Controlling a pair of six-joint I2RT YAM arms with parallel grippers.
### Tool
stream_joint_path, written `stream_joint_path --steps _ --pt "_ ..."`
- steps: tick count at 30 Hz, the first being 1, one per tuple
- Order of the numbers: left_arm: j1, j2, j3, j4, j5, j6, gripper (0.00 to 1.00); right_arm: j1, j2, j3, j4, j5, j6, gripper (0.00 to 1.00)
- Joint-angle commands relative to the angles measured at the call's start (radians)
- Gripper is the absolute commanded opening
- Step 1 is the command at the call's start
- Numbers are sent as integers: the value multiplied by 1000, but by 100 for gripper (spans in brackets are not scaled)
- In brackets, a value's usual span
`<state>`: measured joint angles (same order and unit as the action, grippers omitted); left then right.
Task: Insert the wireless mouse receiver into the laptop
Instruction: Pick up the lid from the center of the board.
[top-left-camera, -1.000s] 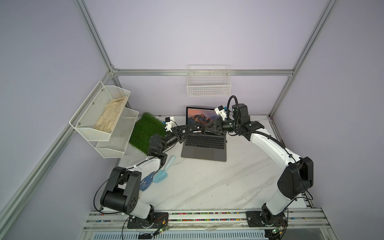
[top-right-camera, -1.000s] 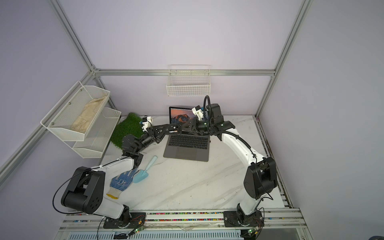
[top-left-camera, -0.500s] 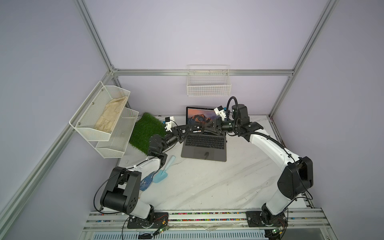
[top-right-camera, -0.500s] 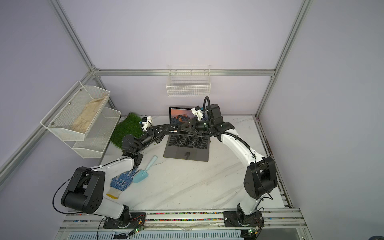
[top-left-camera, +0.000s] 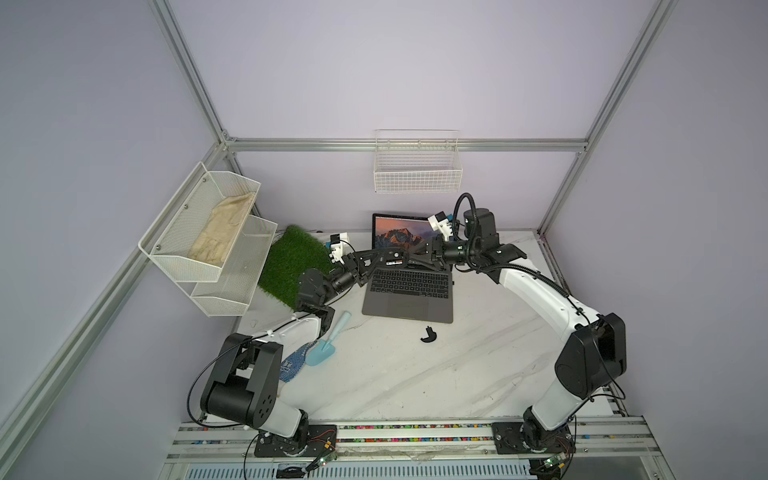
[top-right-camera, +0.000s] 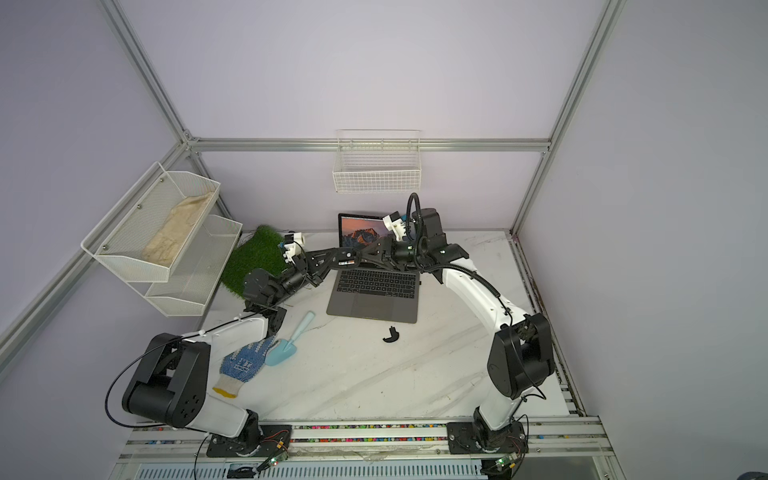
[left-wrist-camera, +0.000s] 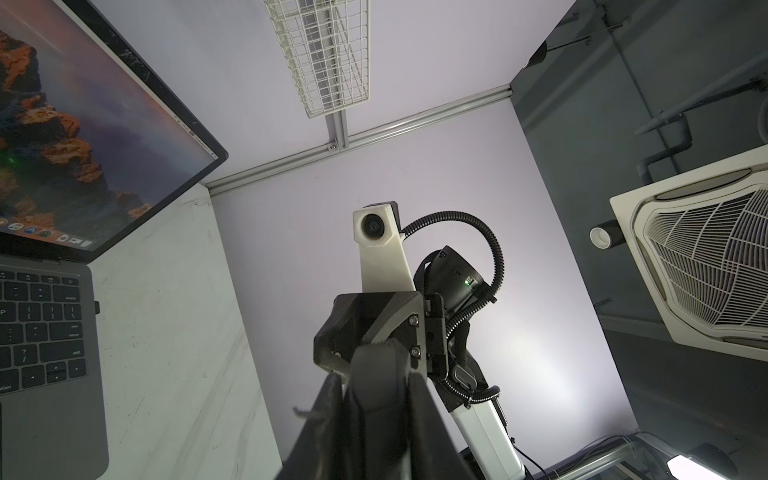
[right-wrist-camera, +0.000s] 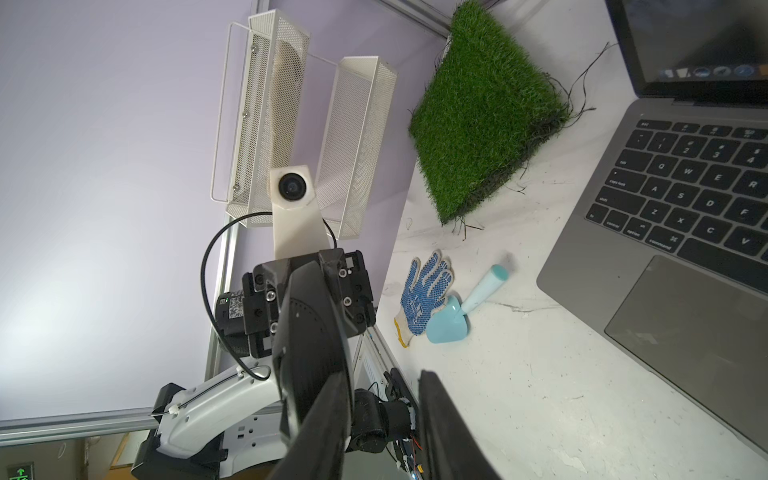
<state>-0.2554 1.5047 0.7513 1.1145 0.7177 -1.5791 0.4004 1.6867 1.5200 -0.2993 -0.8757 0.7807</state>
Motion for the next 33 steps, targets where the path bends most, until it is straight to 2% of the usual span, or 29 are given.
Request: stream_joint_path --steps 1,11,15,17,18,21,24,25,28,33 --pt "-1 -37 11 57 1 5 0 8 -36 -11 31 1 0 33" --pt "2 -40 4 47 -3 14 0 6 -42 -33 31 27 2 33" --pt "36 -80 -51 -2 -50 47 0 -3 -92 -83 11 109 -59 36" --pt "65 -146 -106 -99 -110 106 0 -3 -146 -124 -84 246 -286 40" --pt "79 -182 -134 -167 -144 145 0 14 -178 -146 -151 376 -440 38" --pt "114 -266 -174 -362 -218 255 0 116 -231 -241 -272 628 -878 38" --pt "135 -326 -179 -490 -248 334 0 234 -236 -343 -358 744 -1297 48" --pt "143 -341 -179 -524 -250 353 0 252 -229 -389 -375 783 -1399 49" --pt "168 -378 -194 -570 -262 376 0 265 -195 -460 -381 828 -1575 49" --pt "218 -417 -200 -649 -260 412 0 272 -184 -517 -351 752 -1748 48"
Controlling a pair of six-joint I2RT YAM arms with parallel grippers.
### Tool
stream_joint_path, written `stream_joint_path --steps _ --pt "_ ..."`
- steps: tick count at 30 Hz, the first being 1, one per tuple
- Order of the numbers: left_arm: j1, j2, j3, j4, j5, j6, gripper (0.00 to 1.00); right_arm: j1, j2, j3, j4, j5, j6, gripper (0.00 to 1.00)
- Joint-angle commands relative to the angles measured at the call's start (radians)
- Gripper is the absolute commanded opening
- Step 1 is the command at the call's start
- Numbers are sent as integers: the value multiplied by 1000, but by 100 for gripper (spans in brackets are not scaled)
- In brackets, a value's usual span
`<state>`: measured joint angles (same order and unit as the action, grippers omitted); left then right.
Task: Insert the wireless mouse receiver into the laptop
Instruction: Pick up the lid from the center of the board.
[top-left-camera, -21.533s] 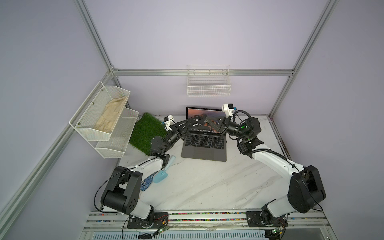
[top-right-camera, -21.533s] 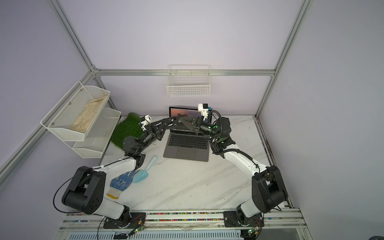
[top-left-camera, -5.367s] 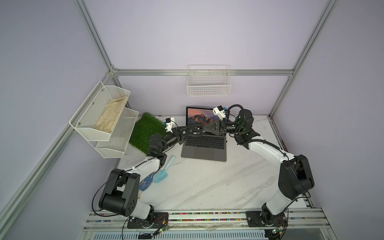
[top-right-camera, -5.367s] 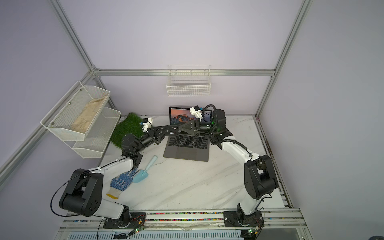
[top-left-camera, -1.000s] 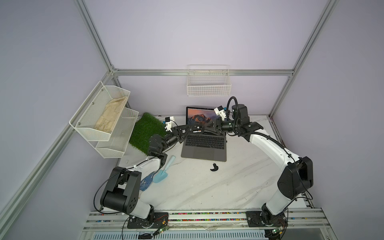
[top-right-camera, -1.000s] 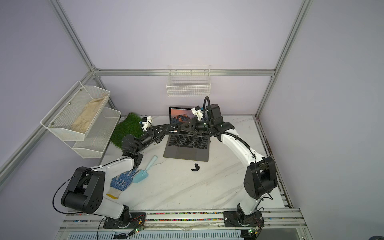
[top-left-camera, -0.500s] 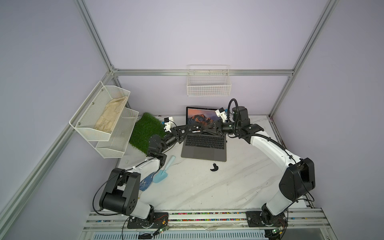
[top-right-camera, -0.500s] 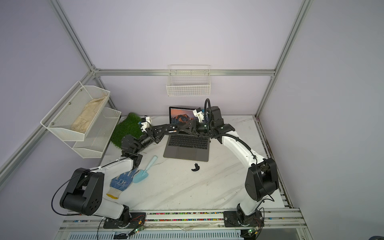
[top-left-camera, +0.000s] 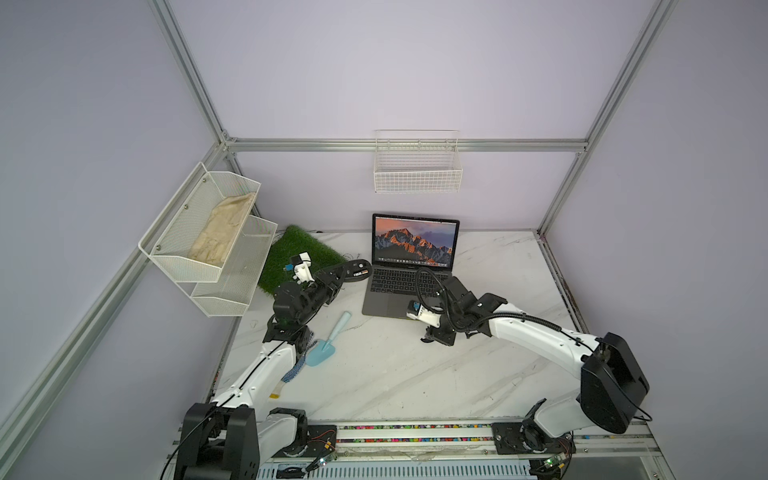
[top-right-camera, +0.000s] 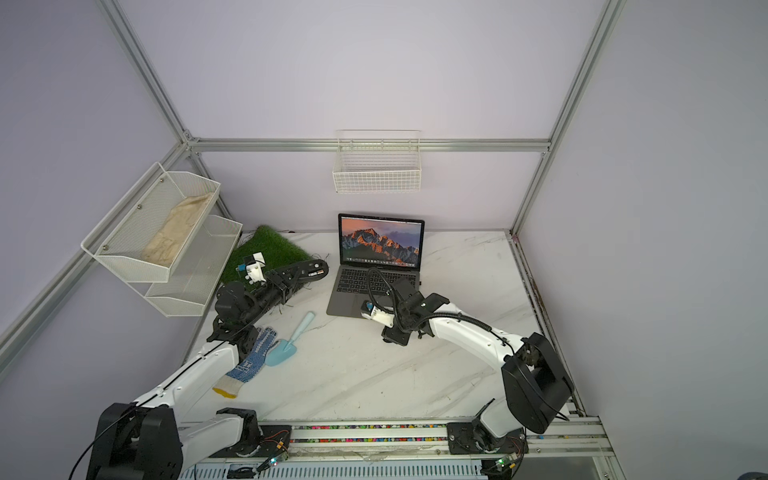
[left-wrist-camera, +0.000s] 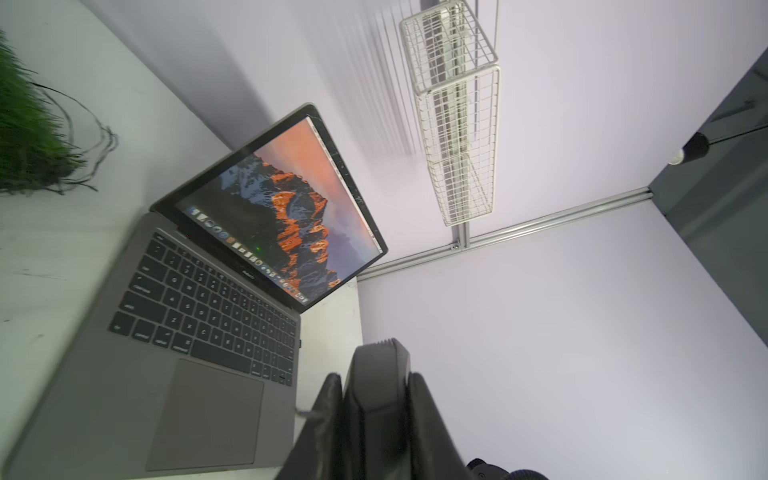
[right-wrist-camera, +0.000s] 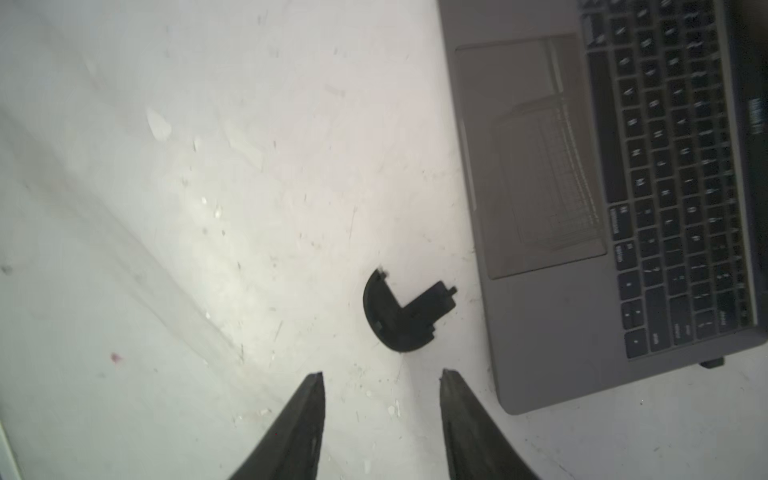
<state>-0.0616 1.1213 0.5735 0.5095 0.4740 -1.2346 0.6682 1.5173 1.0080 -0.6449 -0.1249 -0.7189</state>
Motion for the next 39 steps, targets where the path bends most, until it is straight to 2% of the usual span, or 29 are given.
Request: stream_joint_path --steps 1,12,18,27,33,39 --pt "32 -39 -24 -54 -16 71 0 7 -6 -14 3 5 -269 47" --pt "97 -57 -47 -86 -4 99 0 34 103 -55 112 90 -335 43" --pt "109 -64 -54 -93 2 107 0 39 133 -81 213 154 -329 37" --pt "111 -64 -62 -83 8 106 0 56 192 -70 229 149 -306 34" --pt "114 -72 -66 -85 6 106 0 65 233 -69 215 162 -300 27" --pt "117 -68 -70 -78 7 106 0 67 273 -61 156 197 -248 13"
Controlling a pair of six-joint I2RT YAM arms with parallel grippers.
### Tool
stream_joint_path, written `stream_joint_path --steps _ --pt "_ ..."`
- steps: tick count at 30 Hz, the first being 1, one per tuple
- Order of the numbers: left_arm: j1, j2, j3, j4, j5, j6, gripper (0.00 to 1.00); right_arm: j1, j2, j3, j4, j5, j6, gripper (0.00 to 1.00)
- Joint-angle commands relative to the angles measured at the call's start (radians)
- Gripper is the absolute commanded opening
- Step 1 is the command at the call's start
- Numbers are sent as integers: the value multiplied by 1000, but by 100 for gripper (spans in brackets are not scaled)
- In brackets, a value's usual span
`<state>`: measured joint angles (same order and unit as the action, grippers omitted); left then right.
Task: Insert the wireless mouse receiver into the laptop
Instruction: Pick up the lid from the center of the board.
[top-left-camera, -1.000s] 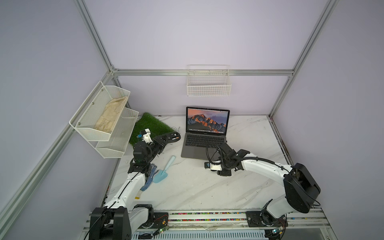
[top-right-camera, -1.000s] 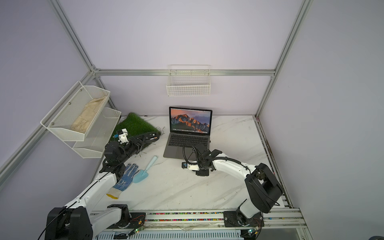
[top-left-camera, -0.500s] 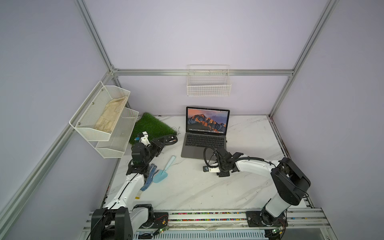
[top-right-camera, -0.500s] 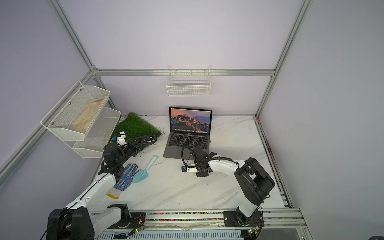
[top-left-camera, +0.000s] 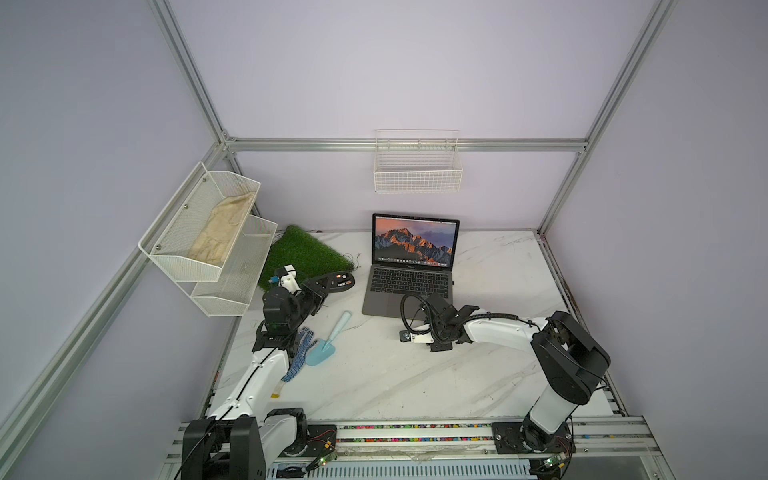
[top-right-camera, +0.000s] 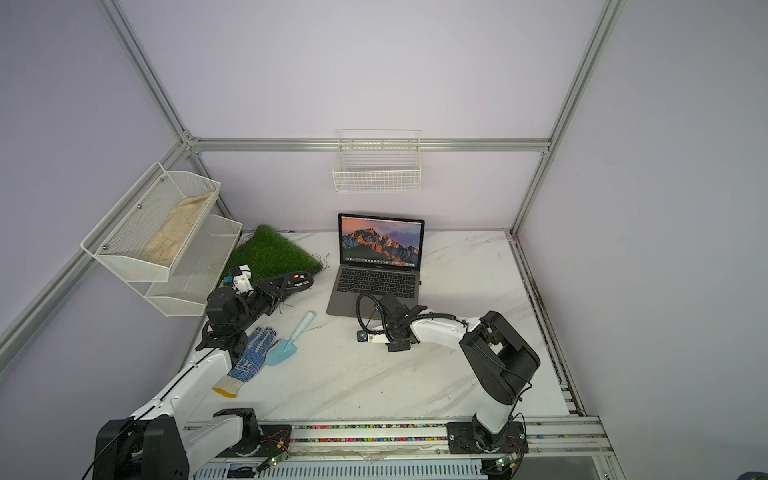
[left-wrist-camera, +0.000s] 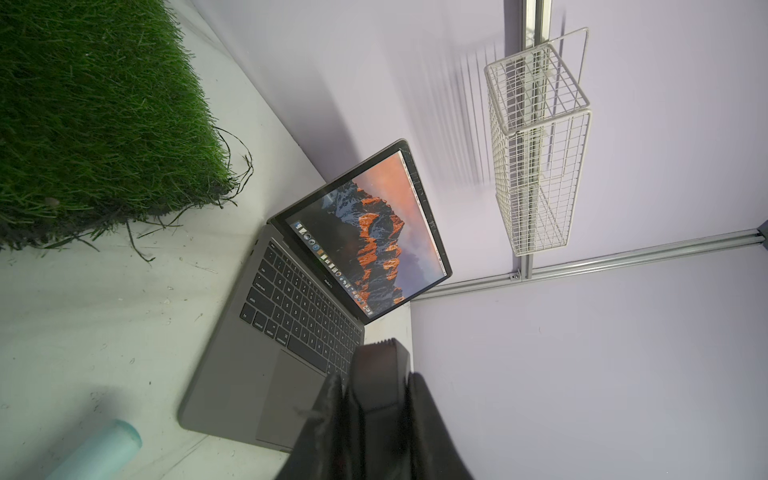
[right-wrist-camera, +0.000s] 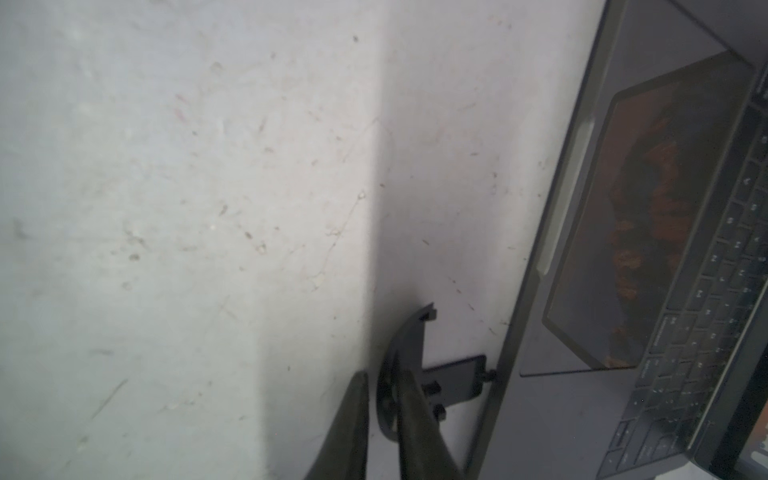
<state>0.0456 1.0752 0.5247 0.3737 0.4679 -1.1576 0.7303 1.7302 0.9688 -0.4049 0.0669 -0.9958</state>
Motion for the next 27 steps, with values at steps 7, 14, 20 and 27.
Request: stream_joint_path --steps 7,14,20,27 --pt "10 -1 -11 64 28 40 0 12 -40 25 -103 -2 199 0" --pt "4 31 56 55 89 91 0 7 -339 124 -84 -260 526 0" --pt "-88 82 148 64 122 108 0 -148 -477 157 52 -301 937 0" --pt "-218 200 238 292 193 -36 0 -354 -562 143 263 -504 1466 0"
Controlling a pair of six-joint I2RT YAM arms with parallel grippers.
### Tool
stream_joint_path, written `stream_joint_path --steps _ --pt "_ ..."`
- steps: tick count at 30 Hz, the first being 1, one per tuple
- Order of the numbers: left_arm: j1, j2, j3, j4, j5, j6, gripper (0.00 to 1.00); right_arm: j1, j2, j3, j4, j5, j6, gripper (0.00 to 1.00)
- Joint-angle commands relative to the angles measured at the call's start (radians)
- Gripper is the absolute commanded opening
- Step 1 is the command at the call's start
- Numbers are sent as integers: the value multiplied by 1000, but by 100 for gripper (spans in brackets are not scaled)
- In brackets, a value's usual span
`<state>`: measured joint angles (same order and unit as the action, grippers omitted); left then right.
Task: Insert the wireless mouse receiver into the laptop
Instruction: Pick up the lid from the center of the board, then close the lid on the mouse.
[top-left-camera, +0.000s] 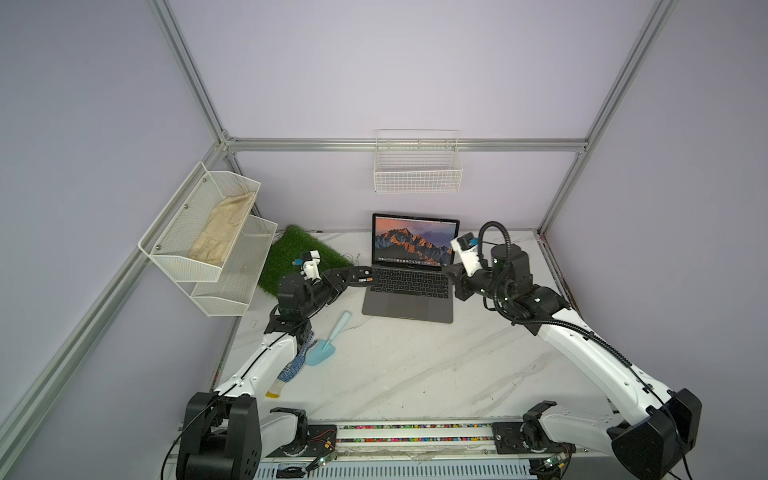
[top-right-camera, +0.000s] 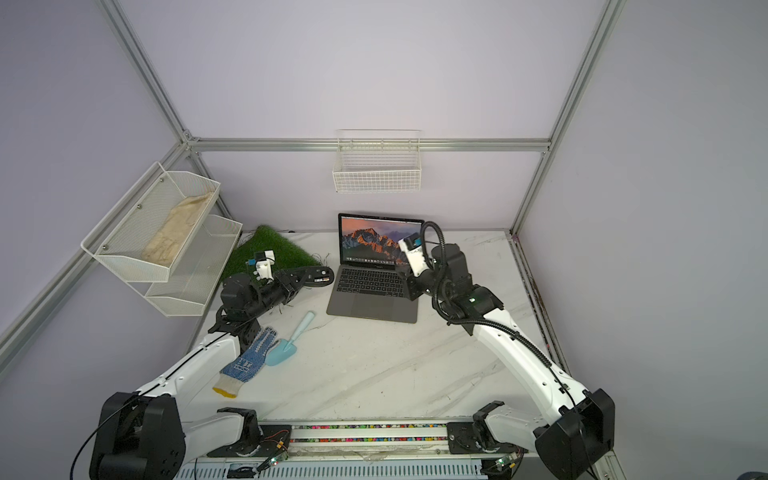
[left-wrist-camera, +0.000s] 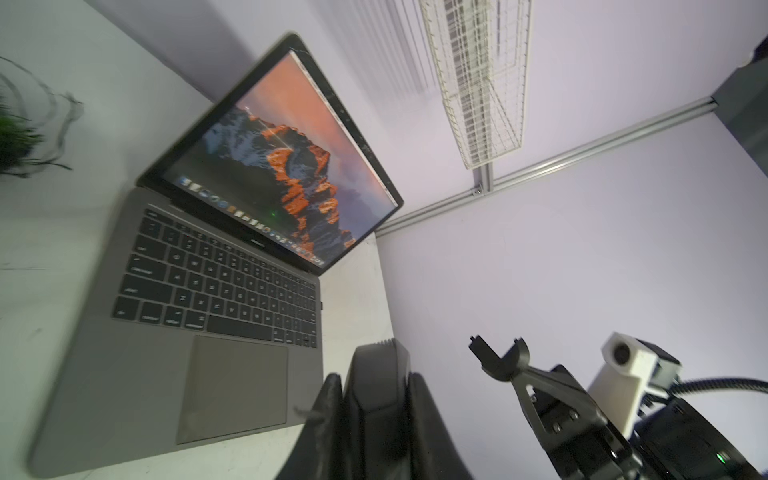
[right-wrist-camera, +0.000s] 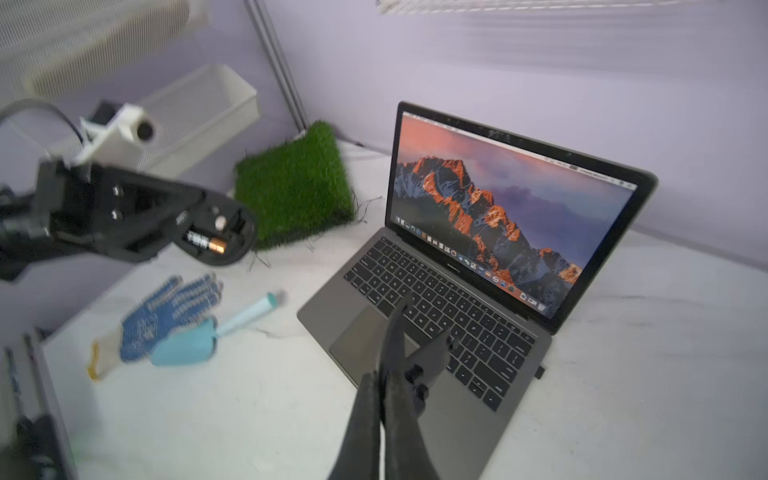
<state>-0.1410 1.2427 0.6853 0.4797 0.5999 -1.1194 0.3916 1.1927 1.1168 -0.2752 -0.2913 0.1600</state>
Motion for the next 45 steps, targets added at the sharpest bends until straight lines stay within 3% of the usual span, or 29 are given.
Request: stream_joint_path --steps 1,5,13,24,29,45 --pt "-44 58 87 252 78 -115 0 -17 -8 16 149 -183 370 0" --pt "-85 151 134 464 135 -279 0 -16 81 77 361 -458 647 0" --pt "-104 222 128 635 130 -418 0 8 194 140 580 -654 923 0" --pt "-132 252 111 782 80 -509 0 47 244 82 740 -635 1085 0" --pt "-140 261 86 815 32 -533 0 47 256 61 761 -618 1105 0" --pt "-144 253 85 818 35 -531 0 48 302 36 797 -591 1123 0"
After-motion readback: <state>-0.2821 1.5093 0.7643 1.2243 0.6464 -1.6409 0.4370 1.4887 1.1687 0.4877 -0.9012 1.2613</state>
